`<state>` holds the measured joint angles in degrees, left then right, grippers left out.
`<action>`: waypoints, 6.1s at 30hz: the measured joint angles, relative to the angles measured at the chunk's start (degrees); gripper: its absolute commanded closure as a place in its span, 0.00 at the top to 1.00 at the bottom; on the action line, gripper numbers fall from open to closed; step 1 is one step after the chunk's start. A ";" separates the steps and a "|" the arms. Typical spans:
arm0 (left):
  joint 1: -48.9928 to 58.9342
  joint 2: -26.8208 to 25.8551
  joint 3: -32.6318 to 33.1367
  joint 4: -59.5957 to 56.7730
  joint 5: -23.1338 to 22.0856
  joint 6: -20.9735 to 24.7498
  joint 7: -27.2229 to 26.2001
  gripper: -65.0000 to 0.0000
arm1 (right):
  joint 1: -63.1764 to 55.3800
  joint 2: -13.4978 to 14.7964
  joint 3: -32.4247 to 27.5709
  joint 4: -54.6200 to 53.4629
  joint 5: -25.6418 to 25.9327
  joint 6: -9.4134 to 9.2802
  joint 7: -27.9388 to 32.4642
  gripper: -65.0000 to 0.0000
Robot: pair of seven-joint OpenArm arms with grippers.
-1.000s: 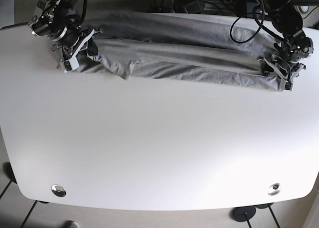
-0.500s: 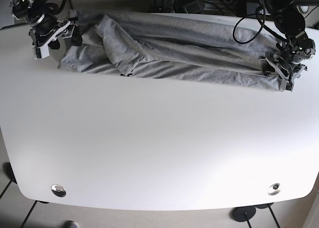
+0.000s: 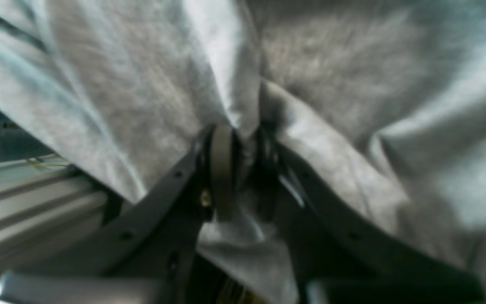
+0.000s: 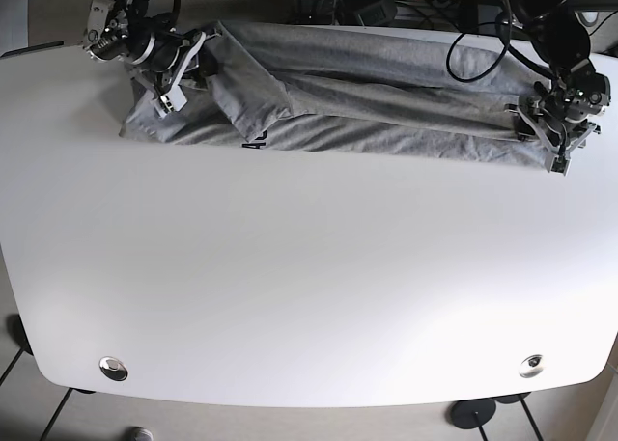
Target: Fold the T-shirt properly
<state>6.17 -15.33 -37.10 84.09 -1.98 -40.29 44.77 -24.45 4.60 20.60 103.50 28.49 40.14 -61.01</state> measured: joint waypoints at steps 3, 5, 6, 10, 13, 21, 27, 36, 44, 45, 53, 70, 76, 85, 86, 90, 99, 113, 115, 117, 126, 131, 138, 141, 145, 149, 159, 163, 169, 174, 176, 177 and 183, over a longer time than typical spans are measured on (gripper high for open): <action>-0.15 -0.74 -0.50 -2.49 -1.70 -0.02 -1.44 0.53 | 4.09 1.40 -0.46 -7.30 0.46 1.84 5.73 0.13; -0.46 -1.36 -0.50 -3.43 -1.79 -0.04 -1.46 0.53 | 9.88 2.64 -0.74 -14.51 0.81 2.10 10.51 0.13; -0.48 -1.36 -0.50 -3.80 -2.14 -0.04 -1.86 0.53 | 12.35 3.65 -0.96 -17.38 1.18 2.49 11.26 0.13; -2.82 -1.44 -0.61 -7.23 -2.43 -0.04 -4.59 0.53 | 20.76 6.64 -1.14 -25.27 0.35 2.54 12.15 0.13; -4.35 -2.89 -0.20 -11.82 -3.28 -0.63 -7.41 0.53 | 22.95 7.48 -0.92 -27.12 0.02 2.34 11.76 0.13; -5.29 -2.49 -0.24 -6.54 -5.09 -0.07 -1.75 0.54 | 22.99 6.40 -0.72 -25.42 -1.42 1.42 10.93 0.13; -4.13 -5.70 -9.84 0.55 -25.88 0.37 10.58 0.76 | 22.88 6.19 -0.79 -24.79 -1.66 1.25 10.88 0.12; 2.67 -4.83 -12.35 -1.60 -33.07 0.37 13.25 0.78 | 22.88 6.16 -0.83 -24.74 -1.70 1.25 10.88 0.12; 2.27 -5.01 -13.77 -10.69 -33.14 0.39 11.58 0.77 | 22.88 6.19 -0.83 -24.74 -1.73 1.25 10.88 0.12; 2.05 -5.01 -13.51 -11.04 -33.24 0.39 11.34 0.77 | 22.86 6.16 -0.83 -24.74 -1.73 1.25 10.88 0.12; 1.84 -5.14 -6.91 -11.47 -34.16 0.37 9.79 0.26 | 22.88 6.14 -0.76 -24.74 -1.70 1.25 10.91 0.12; 3.67 1.77 6.60 20.11 -32.63 0.37 17.18 0.06 | 22.91 5.20 -0.39 -24.74 -1.77 0.79 10.93 0.12; 0.44 8.22 17.14 19.87 -32.28 3.02 17.27 0.06 | 22.88 5.05 -0.42 -24.74 -1.79 0.79 10.93 0.12; 0.15 10.21 31.12 16.57 -32.74 8.50 10.88 0.07 | 23.02 3.67 -0.35 -24.68 -2.21 0.39 11.30 0.12; -0.04 10.16 31.63 15.39 -32.46 8.90 10.62 0.07 | 23.04 3.67 -0.33 -24.68 -2.23 0.39 11.30 0.12; -2.78 10.19 32.37 10.80 -32.39 9.90 9.38 0.08 | 23.04 3.65 -0.35 -24.68 -2.23 0.39 11.32 0.12; -5.92 10.19 37.13 6.10 -32.74 9.92 9.35 0.34 | 23.04 3.67 -0.46 -24.68 -2.23 0.39 11.32 0.12; -11.45 9.99 52.63 11.21 -32.59 15.47 9.16 0.34 | 23.10 3.65 -0.72 -24.68 -2.36 0.39 11.32 0.12; -11.41 9.16 51.89 12.87 -32.52 15.43 9.20 0.34 | 23.08 3.65 -0.55 -24.39 -2.36 0.42 11.30 0.13; -10.75 8.61 49.16 13.97 -31.36 15.39 9.18 0.33 | 22.80 3.34 -0.63 -21.75 -2.73 0.33 9.49 0.14; -0.74 2.21 35.01 12.87 -28.72 15.19 0.83 0.10 | 26.49 3.17 13.66 -8.96 6.54 -0.24 -5.84 0.79; 3.06 -0.79 34.99 7.96 -28.94 15.19 -4.44 0.10 | 32.54 5.70 26.71 -17.38 7.39 -0.24 -11.67 0.79; 2.45 -0.92 33.75 2.29 -29.79 9.99 -8.33 0.10 | 32.74 9.81 30.18 -35.41 9.33 -0.20 -8.85 0.79; 2.58 -0.72 32.85 2.47 -29.73 9.81 -8.13 0.10 | 31.76 9.03 29.35 -36.72 11.08 -0.04 -6.47 0.79; 2.58 -0.70 32.72 2.62 -29.53 9.84 -7.98 0.10 | 30.97 6.14 23.02 -35.26 12.94 0.39 -5.49 0.79; 2.58 -0.61 32.70 2.62 -29.53 9.84 -7.98 0.10 | 29.68 2.91 19.74 -33.46 14.51 0.83 -4.96 0.78; 2.56 -0.57 32.63 2.56 -29.53 9.88 -8.00 0.10 | 28.50 3.19 18.64 -30.16 10.32 0.13 -4.55 0.02; 2.56 -0.24 32.87 2.47 -29.57 9.86 -8.00 0.10 | 25.16 3.19 18.67 -16.11 10.34 -2.73 -7.23 0.02; 2.51 0.87 32.87 2.45 -29.35 9.88 -7.76 0.10 | 21.99 3.02 12.35 4.50 10.49 -4.15 -10.25 0.02; 0.59 3.39 33.42 1.62 -28.72 10.45 -7.32 0.10 | 21.55 -1.97 9.66 10.49 10.64 -4.15 -16.90 0.02; 0.61 3.21 33.33 0.26 -29.66 10.25 -7.89 0.10 | 21.49 -3.13 7.10 10.45 15.45 -4.15 -17.29 0.02; 0.59 3.19 33.31 -0.22 -29.97 10.19 -8.26 0.10 | 21.40 -3.56 5.66 10.45 19.30 -4.13 -17.25 0.02; 0.46 3.21 33.22 -0.87 -30.18 9.86 -8.63 0.10 | 21.79 -11.17 -2.69 9.20 21.77 -5.44 -17.00 0.03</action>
<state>6.63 -12.12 -3.88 83.22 -32.16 -30.44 36.14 -2.66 -6.57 17.91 112.71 50.26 34.70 -78.02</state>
